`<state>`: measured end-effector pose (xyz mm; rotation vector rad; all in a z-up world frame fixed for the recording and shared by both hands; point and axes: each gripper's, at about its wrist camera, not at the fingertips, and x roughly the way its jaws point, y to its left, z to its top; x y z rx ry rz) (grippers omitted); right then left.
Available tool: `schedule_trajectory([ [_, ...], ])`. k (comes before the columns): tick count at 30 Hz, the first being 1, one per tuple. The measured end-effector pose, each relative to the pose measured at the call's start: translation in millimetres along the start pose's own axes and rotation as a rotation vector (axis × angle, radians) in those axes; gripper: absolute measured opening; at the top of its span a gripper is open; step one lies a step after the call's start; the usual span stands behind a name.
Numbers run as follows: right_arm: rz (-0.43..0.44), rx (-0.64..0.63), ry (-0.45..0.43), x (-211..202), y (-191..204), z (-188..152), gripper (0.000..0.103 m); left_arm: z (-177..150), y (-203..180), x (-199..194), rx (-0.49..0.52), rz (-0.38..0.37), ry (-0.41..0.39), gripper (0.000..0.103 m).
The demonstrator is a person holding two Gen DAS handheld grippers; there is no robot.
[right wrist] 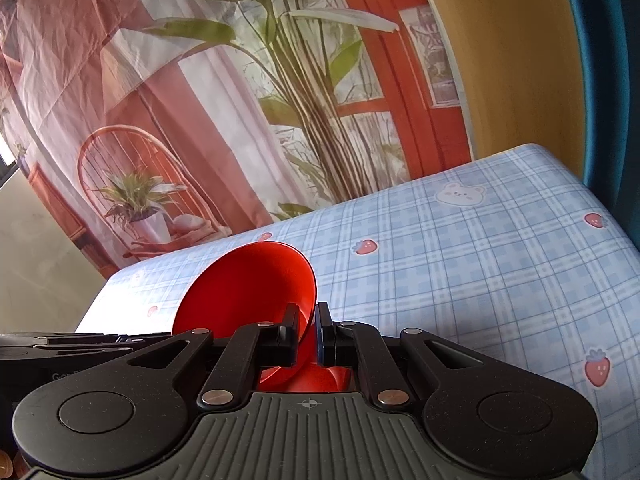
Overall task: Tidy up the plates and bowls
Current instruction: 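Lift the nested red bowls with the left gripper and lower them into the third bowl, then open the left gripper to release the bowls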
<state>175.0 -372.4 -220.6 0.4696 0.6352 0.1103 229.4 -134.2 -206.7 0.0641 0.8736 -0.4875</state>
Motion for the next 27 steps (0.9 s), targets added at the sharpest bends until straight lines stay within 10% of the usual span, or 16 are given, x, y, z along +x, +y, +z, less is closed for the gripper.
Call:
schedule_trajectory([
  [27,-0.017,-0.002,0.012,-5.2,-5.9,-8.4,0.008,-9.7,-3.8,3.3,0.003,-0.023,0.024,0.017],
])
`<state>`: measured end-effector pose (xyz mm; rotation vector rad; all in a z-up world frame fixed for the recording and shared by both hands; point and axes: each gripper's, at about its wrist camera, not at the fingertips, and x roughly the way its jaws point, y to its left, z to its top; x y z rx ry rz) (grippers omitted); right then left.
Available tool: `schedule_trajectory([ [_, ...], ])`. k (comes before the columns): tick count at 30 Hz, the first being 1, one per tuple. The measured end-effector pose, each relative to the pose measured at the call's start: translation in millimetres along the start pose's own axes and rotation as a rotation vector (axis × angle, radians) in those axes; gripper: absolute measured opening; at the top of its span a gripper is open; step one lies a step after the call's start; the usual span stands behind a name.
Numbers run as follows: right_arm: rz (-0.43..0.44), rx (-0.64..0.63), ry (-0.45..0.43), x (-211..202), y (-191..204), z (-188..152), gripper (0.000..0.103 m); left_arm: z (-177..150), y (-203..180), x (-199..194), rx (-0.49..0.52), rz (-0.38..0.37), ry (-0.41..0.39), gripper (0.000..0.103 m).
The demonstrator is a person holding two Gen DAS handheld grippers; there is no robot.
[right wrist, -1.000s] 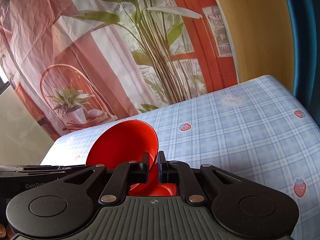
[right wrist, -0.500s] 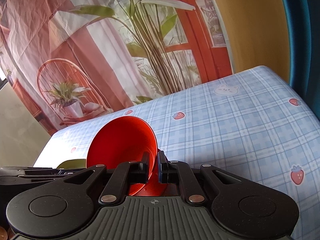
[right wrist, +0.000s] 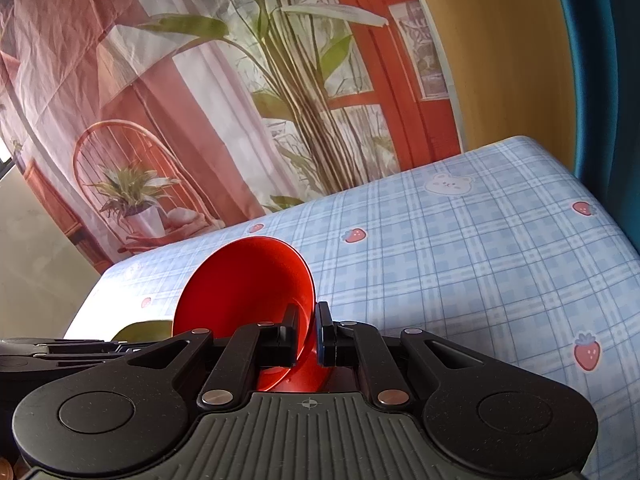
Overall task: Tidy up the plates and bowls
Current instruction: 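Open the left gripper to release the bowls, then close the left gripper on the rim of the three nested red bowls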
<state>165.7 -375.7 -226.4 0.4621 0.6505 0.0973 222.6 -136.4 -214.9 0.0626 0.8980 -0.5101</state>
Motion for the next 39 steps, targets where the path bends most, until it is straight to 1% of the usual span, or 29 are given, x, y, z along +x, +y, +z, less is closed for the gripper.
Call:
schedule_trajectory([
  [7,-0.012,-0.001,0.035,7.2,-3.6,-10.3,0.008,-6.9,3.7,9.3,0.001,-0.006,0.042,0.017],
  [14,-0.020,-0.010,0.041,10.8,-2.6,-13.4,0.010,-8.0,4.2,9.7,0.023,-0.017,0.039,0.017],
  [17,-0.025,-0.022,0.040,10.6,-1.1,-13.8,0.014,-8.2,1.5,10.7,0.043,-0.013,0.037,0.020],
  [19,-0.032,-0.027,0.043,11.2,-0.2,-14.5,0.016,-8.5,0.5,11.0,0.053,-0.011,0.035,0.025],
  [21,-0.036,-0.030,0.045,12.5,-1.1,-14.5,0.017,-9.2,0.3,10.6,0.060,0.001,0.027,0.036],
  [24,-0.044,-0.037,0.043,12.7,-0.5,-15.6,0.017,-8.4,1.2,10.7,0.065,0.018,0.016,0.039],
  [30,-0.053,-0.033,0.053,16.5,-2.1,-20.2,0.020,-5.5,6.6,18.8,0.042,0.028,0.026,0.040],
  [39,-0.047,-0.024,0.074,25.2,-3.7,-27.7,0.020,-5.2,11.0,27.1,0.011,0.014,0.049,0.040],
])
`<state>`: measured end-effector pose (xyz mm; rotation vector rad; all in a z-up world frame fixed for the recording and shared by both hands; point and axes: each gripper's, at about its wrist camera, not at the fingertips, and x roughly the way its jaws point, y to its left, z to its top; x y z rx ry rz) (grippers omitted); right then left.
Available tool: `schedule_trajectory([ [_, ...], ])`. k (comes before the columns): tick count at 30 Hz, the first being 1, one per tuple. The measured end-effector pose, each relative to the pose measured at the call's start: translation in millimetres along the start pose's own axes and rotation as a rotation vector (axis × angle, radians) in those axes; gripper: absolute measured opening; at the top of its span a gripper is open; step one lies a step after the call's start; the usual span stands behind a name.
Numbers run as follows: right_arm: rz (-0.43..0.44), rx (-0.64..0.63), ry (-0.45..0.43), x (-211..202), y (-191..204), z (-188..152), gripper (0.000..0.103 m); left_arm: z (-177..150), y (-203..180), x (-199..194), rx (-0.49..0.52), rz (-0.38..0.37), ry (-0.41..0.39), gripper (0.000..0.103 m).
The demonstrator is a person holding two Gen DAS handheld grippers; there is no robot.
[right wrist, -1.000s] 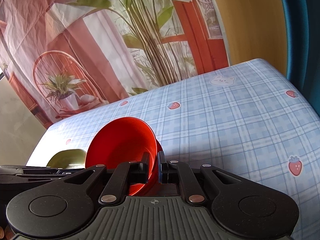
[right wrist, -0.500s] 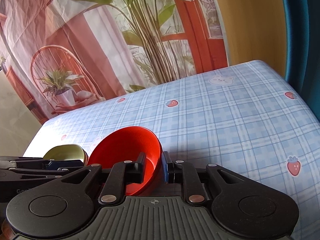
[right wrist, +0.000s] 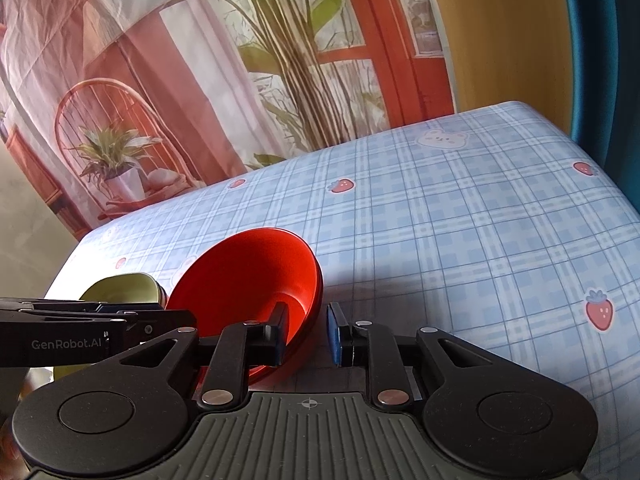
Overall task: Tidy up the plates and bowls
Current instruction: 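Close the left gripper on the rim of the three nested red bowls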
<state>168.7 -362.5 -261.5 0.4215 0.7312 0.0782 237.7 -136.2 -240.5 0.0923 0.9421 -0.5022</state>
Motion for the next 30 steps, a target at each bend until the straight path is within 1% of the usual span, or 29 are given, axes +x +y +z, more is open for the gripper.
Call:
schedule_trajectory([
  [8,0.012,-0.001,-0.001,2.9,1.1,-3.2,0.019,-0.6,4.8,4.3,-0.031,-0.020,0.015,0.040],
  [13,0.014,0.004,-0.002,2.7,0.0,-3.6,0.018,0.8,10.2,5.3,-0.074,-0.032,0.018,0.040],
  [22,0.019,0.010,-0.008,1.5,-1.3,-3.7,0.018,-2.6,14.2,13.1,-0.124,-0.074,0.043,0.040],
  [27,0.019,0.017,-0.013,1.4,-1.5,-4.2,0.018,-2.5,14.1,13.7,-0.132,-0.100,0.036,0.038],
  [28,0.019,0.018,-0.013,1.3,-1.7,-4.1,0.018,-3.0,13.2,14.0,-0.129,-0.105,0.034,0.037],
  [30,0.017,0.016,-0.013,1.2,-1.4,-4.3,0.018,-3.9,11.5,15.5,-0.127,-0.110,0.037,0.027],
])
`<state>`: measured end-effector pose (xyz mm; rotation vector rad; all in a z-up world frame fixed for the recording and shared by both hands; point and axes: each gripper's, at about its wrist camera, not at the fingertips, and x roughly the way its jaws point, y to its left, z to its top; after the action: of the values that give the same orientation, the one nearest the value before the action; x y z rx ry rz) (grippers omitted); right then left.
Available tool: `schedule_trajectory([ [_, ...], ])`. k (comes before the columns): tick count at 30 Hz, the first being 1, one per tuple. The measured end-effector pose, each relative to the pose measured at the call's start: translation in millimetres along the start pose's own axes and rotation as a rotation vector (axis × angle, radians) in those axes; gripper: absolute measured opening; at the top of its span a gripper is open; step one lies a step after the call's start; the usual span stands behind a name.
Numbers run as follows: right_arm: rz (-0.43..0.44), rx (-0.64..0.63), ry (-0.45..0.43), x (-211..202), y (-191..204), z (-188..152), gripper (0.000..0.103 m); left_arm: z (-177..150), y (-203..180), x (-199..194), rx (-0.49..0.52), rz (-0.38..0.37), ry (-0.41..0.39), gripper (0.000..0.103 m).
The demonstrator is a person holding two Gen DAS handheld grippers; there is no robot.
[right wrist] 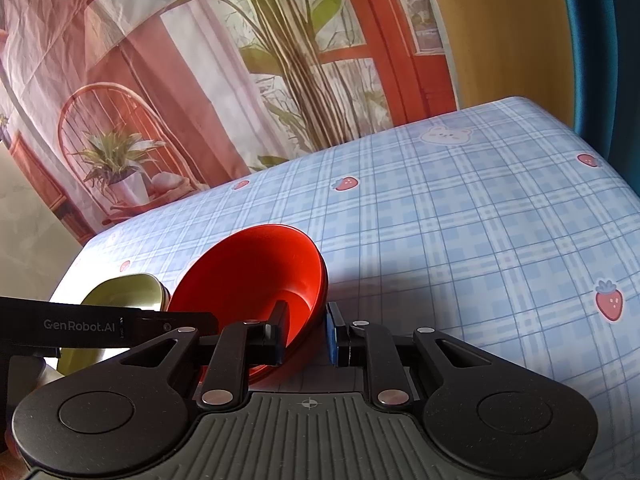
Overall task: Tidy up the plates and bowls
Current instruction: 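Close the left gripper on the rim of the three nested red bowls, then lift the red bowl stack with the left gripper and carry it over the green plates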
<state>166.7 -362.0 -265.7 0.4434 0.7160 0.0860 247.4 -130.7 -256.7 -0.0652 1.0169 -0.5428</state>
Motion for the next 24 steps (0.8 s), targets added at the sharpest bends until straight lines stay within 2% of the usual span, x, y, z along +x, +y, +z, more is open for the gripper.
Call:
schedule_trajectory([
  [24,-0.005,0.027,-0.030,-9.8,0.9,-1.4,0.017,-2.9,-9.0,-11.9,0.056,0.026,-0.026,0.026],
])
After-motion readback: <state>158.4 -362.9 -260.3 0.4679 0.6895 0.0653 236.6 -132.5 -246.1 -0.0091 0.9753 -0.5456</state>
